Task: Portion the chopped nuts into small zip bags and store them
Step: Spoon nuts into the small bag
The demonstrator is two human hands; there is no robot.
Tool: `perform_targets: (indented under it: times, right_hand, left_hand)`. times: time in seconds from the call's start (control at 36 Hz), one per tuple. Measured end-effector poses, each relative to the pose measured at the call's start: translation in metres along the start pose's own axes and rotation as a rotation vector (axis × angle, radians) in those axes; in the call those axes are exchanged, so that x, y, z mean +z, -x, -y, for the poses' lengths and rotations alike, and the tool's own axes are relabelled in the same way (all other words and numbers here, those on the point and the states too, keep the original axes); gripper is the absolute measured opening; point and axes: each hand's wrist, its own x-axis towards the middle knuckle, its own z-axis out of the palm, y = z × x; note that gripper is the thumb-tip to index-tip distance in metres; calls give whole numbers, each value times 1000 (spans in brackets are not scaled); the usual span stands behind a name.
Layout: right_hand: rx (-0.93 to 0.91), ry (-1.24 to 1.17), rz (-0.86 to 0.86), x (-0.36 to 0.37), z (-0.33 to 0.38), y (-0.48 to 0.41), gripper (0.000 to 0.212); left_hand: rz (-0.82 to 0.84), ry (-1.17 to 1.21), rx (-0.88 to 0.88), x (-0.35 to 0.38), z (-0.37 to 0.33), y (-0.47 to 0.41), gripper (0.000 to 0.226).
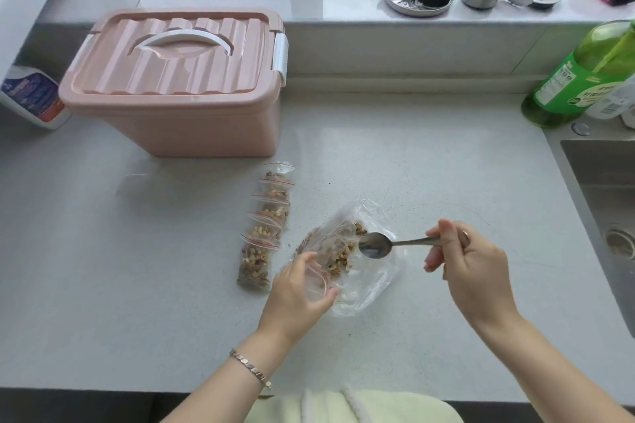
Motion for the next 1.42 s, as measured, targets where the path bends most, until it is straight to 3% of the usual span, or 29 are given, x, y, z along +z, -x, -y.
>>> perform_targets:
  times: [0.19,0.44,0.61,0.75,0.86,0.97,1.17,1.28,1.42]
  right_hand:
    - [171,-69,36,23,-29,3,28]
    - [404,-323,86,45,-42,8,28]
    - [454,-375,122,49,-41,9,27]
    - [513,-428,143,45,-43,10,28]
    - [499,-437,156,49,-44,14,26]
    - [530,-465,216,58,-42,16,24]
    - [752,-572,221,53,-48,15,31]
    - [790,-572,203,41,-52,13,34]
    - [756,-545,174,21,-51,10,37]
  left_hand:
    - [-29,90,-104,-1,3,0,52]
    - [100,36,-104,2,10,-2,59]
    - [170,48,-136,0,13,0,68]
    - [55,177,-235,-2,12,1,57]
    - [54,175,-201,0,11,2,43]
    - [21,191,-207,-1,7,5,43]
    - [-158,334,-247,-19,-14,9,47]
    - [-268,478,-168,-33,-40,12,41]
    - [-290,513,-68,-37,-60,13,46]
